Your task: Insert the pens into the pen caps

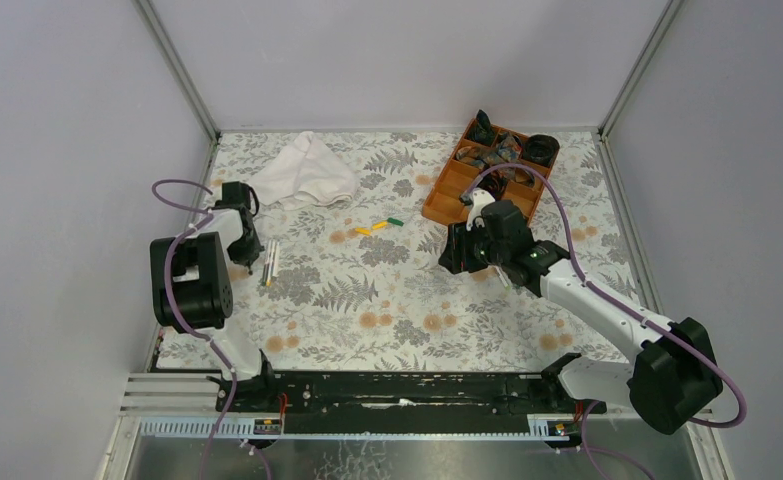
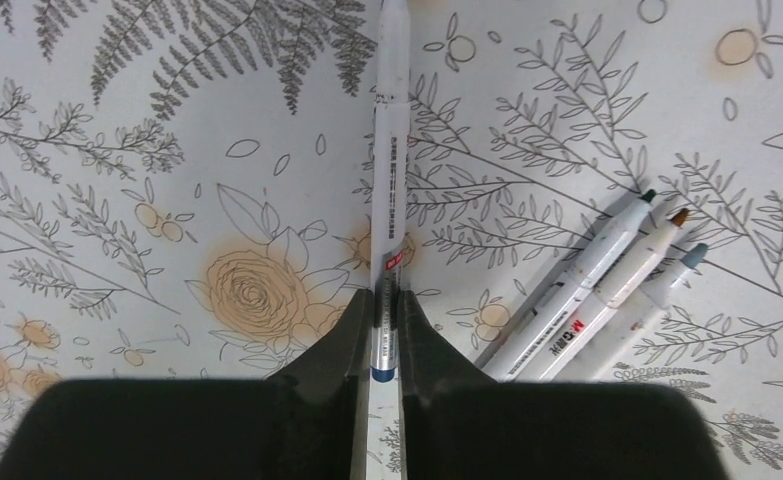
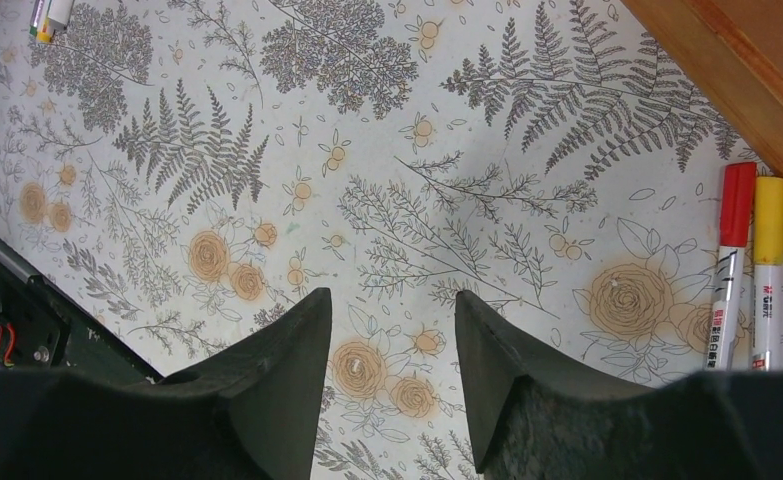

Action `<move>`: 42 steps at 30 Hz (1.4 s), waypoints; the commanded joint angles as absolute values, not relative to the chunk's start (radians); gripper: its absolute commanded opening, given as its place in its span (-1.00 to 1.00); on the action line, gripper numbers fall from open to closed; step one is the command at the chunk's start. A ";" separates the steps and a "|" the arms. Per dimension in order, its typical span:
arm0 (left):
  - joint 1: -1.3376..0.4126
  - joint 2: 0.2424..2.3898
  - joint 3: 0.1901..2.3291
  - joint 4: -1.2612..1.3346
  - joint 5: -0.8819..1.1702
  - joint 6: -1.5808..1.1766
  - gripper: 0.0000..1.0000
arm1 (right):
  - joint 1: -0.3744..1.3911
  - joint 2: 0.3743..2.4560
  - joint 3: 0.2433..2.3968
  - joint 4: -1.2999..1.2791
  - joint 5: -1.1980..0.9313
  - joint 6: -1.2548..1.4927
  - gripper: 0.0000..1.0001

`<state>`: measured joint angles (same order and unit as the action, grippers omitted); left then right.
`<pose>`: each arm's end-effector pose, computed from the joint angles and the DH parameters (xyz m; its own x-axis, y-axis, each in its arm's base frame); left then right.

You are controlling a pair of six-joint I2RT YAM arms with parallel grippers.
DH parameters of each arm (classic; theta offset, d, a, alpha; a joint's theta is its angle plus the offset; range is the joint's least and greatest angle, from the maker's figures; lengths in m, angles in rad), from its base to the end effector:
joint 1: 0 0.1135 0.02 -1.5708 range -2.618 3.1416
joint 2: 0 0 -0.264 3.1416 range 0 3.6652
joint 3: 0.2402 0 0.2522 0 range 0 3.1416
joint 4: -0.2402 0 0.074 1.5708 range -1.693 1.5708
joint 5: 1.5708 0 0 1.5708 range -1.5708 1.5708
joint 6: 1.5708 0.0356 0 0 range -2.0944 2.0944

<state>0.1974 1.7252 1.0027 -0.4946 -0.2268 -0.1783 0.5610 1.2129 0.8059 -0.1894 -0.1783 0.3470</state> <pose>0.3139 0.0709 0.1554 -0.8579 -0.3478 -0.3783 -0.4264 0.8927 0.1462 0.2222 0.1471 0.2577 -0.6675 -0.0242 -0.7442 -0.4475 0.8118 0.3750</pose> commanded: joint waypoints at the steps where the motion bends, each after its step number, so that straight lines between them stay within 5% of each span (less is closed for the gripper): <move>1: 0.202 1.673 0.984 -0.500 -0.301 -0.175 -1.00 | 0.558 1.174 0.806 -0.165 -0.201 0.360 0.09; 10: 0.033 1.305 0.922 -0.408 -0.204 -0.167 -1.00 | 0.557 1.118 0.801 -0.154 -0.250 0.417 0.28; 18: -0.203 0.998 0.783 -0.186 0.376 -0.132 -1.00 | 0.557 1.077 0.865 -0.098 -0.386 0.507 0.51; 24: -0.332 0.972 0.772 -0.140 0.663 -0.136 -1.00 | 0.557 1.082 0.881 0.093 -0.514 0.655 0.64; 35: -0.448 0.969 0.770 -0.118 0.754 -0.147 -1.00 | 0.560 1.250 0.893 0.510 -0.709 0.876 0.64; 42: -0.470 0.966 0.770 -0.123 0.759 -0.140 -1.00 | 0.577 1.300 0.939 0.486 -0.696 0.855 0.47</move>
